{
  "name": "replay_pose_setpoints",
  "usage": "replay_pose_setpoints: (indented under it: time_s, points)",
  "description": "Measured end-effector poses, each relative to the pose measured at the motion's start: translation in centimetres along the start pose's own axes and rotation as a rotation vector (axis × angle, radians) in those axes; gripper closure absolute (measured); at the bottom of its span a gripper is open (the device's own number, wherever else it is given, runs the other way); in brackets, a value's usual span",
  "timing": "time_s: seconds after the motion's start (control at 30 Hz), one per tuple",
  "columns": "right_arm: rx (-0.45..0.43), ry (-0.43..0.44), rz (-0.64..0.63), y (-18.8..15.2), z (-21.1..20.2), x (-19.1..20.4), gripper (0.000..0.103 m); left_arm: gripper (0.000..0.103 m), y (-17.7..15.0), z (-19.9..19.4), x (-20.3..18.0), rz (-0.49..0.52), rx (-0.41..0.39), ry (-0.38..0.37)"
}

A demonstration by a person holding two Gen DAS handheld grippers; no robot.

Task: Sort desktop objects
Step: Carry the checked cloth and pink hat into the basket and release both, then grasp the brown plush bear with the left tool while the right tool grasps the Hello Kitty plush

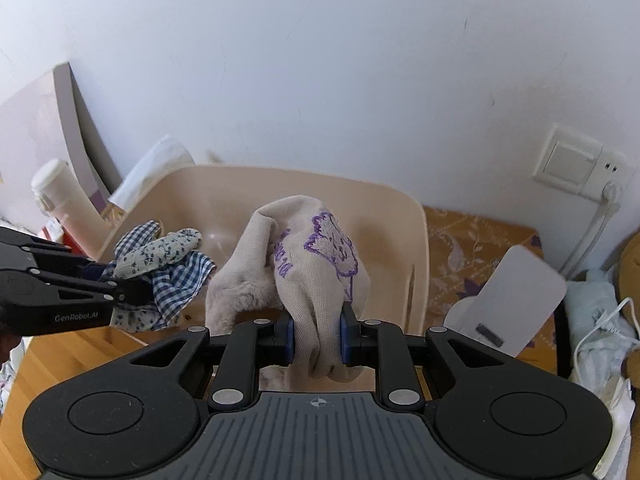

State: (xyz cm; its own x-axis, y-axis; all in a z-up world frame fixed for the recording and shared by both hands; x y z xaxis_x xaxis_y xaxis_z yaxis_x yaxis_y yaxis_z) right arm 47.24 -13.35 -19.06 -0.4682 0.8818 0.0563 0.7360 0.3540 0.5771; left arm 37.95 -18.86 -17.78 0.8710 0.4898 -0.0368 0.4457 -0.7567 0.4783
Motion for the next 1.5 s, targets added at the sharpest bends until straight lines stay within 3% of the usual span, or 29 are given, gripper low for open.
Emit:
replay_pose_setpoints:
  time_s: [0.17, 0.23, 0.27, 0.3, 0.4, 0.63, 0.8, 0.9, 1.2, 1.5]
  points:
    - [0.005, -0.008, 0.017, -0.9, 0.7, -0.3, 0.082, 0.073, -1.0, 0.3, 0.1, 0.0, 0.02, 0.004]
    - [-0.008, -0.028, 0.007, -0.9, 0.7, -0.4, 0.075, 0.051, -1.2, 0.2, 0.3, -0.014, 0.027, 0.006]
    - [-0.012, -0.036, -0.002, -1.0, 0.8, -0.5, 0.072, 0.046, -1.2, 0.2, 0.4, -0.032, 0.04, -0.001]
    - [-0.013, -0.039, -0.005, -1.1, 0.8, -0.5, 0.062, 0.04, -1.3, 0.2, 0.4, -0.054, 0.048, -0.011]
    - [-0.031, -0.027, 0.002, -1.1, 0.5, -0.4, 0.049, 0.032, -1.3, -0.5, 0.4, -0.082, 0.037, -0.028]
    - [-0.147, -0.052, -0.01, -0.7, -2.7, -0.6, 0.0, 0.025, -1.8, -3.2, 0.3, -0.014, -0.023, -0.037]
    - [-0.195, -0.019, -0.043, -1.8, -5.3, -0.5, 0.0, 0.024, -3.6, -5.3, 1.5, 0.011, -0.044, -0.054]
    - [-0.179, -0.003, -0.068, -3.3, -6.0, -0.5, 0.0, 0.022, -5.1, -6.1, 2.4, 0.025, -0.035, -0.062]
    - [0.021, 0.006, -0.17, -9.9, -4.4, -1.2, 0.0, 0.022, -12.6, -5.1, 5.1, 0.049, 0.093, -0.037]
    - [0.152, 0.012, -0.203, -14.4, -1.7, -1.0, 0.0, 0.022, -17.9, -2.1, 5.3, 0.078, 0.25, -0.048]
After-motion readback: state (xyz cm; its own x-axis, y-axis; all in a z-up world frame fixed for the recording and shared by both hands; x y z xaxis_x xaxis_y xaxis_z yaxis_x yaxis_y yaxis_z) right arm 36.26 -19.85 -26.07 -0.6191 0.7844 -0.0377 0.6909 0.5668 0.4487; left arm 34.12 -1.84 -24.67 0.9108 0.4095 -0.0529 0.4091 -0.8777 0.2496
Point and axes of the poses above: each gripper's, at about its wrist camera, not at the fingertips, and z roughly the way its jaws point, x to its left, y to its top, the point moved 9 cm from there along z, roughly the way its jaws point, and after that the axes turned 2 degrees about x, right-handed, at the moved point
